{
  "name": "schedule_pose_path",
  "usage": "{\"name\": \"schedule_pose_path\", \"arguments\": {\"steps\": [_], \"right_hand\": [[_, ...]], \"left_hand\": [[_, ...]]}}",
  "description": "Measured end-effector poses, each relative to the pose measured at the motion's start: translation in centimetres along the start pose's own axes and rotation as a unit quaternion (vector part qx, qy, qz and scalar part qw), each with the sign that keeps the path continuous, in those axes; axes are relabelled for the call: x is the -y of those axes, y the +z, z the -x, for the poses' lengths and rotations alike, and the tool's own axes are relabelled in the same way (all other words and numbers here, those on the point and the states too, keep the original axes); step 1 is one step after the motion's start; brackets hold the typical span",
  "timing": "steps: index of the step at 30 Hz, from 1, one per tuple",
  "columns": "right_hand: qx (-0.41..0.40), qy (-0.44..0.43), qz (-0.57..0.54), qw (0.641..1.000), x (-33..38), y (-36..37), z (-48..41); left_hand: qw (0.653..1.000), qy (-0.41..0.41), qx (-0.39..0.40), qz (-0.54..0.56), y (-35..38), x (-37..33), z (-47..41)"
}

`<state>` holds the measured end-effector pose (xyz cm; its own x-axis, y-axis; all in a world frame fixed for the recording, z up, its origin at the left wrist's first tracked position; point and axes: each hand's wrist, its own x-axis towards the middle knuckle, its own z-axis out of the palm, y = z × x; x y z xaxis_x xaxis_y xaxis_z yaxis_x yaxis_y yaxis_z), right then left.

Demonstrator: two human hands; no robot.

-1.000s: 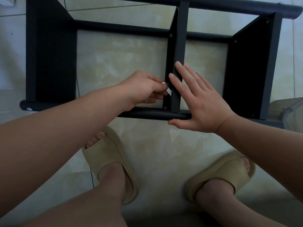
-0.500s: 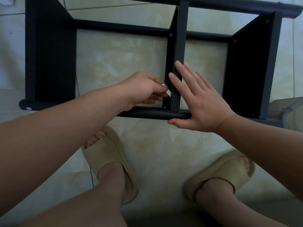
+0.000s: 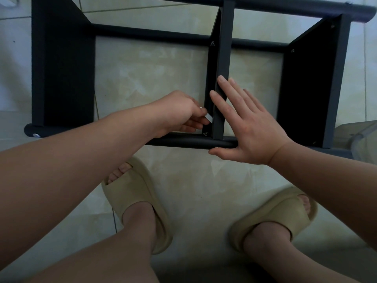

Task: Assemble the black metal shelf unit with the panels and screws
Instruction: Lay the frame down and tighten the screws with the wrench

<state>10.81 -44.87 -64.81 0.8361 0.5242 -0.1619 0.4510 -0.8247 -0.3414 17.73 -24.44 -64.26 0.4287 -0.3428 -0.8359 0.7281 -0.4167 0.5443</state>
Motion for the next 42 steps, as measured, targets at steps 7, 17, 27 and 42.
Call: {"name": "schedule_pose_path", "arguments": {"steps": [7,17,27,42], "right_hand": [[-0.004,-0.002,0.003,1.0,0.0,0.1,0.0],[0.0,-0.002,0.003,1.0,-0.1,0.1,0.0],[0.0,0.0,0.004,1.0,0.0,0.1,0.0],[-0.005,-0.001,0.003,1.0,0.0,0.1,0.0]], "left_hand": [[0.998,0.027,0.014,-0.052,-0.2,0.2,0.4],[0.992,0.042,0.04,-0.113,-0.4,0.2,0.8],[0.981,0.06,0.053,-0.177,-0.5,0.5,1.1],[0.955,0.072,0.057,-0.281,-0.3,0.4,1.4]]}}
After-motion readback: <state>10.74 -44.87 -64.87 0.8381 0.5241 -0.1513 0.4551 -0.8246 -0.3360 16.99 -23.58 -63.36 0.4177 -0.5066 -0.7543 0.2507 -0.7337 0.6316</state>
